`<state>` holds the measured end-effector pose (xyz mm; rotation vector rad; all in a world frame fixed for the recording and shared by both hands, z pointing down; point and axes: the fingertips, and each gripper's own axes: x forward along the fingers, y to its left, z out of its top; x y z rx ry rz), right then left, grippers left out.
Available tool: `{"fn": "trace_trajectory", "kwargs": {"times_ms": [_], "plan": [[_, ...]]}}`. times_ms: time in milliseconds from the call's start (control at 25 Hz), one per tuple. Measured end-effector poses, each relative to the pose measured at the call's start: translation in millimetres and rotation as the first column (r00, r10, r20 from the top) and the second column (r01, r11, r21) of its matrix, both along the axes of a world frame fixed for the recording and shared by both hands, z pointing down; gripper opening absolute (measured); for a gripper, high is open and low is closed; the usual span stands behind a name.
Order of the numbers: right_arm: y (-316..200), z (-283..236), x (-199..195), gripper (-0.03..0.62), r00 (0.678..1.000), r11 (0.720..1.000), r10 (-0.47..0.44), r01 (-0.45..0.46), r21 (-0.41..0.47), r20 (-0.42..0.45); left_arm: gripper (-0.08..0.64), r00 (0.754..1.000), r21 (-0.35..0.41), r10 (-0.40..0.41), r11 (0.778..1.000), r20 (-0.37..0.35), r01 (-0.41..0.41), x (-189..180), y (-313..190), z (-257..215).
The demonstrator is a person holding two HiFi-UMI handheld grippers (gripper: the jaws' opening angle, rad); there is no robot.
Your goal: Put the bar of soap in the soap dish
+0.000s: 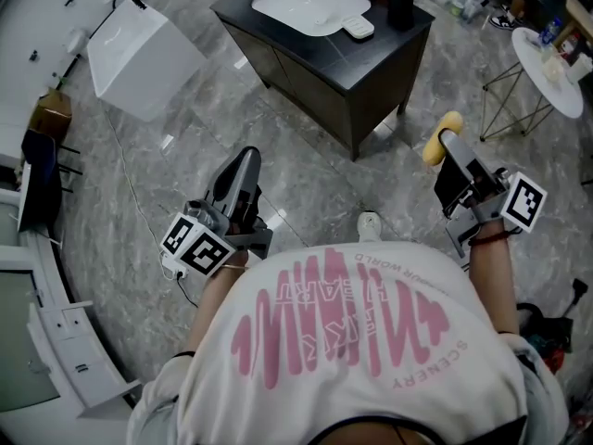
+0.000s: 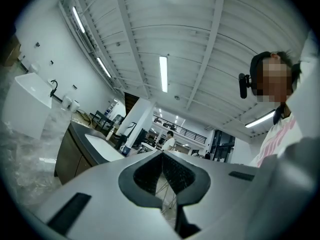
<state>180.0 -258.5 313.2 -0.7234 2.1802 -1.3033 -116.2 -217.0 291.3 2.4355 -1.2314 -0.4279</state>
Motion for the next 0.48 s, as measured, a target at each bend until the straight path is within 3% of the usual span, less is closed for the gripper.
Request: {"fn": "trace_trajectory", "kwargs": {"times_ms": [480], "plan": [[-109.4,10.1,4.5,0.195,0.999,0.999,-0.045,0.045,-0.015,0.005,0.008,1.000,-0.048,-0.018,0.999,-0.011,0.017,19.9,-82.1,21.2]]}}
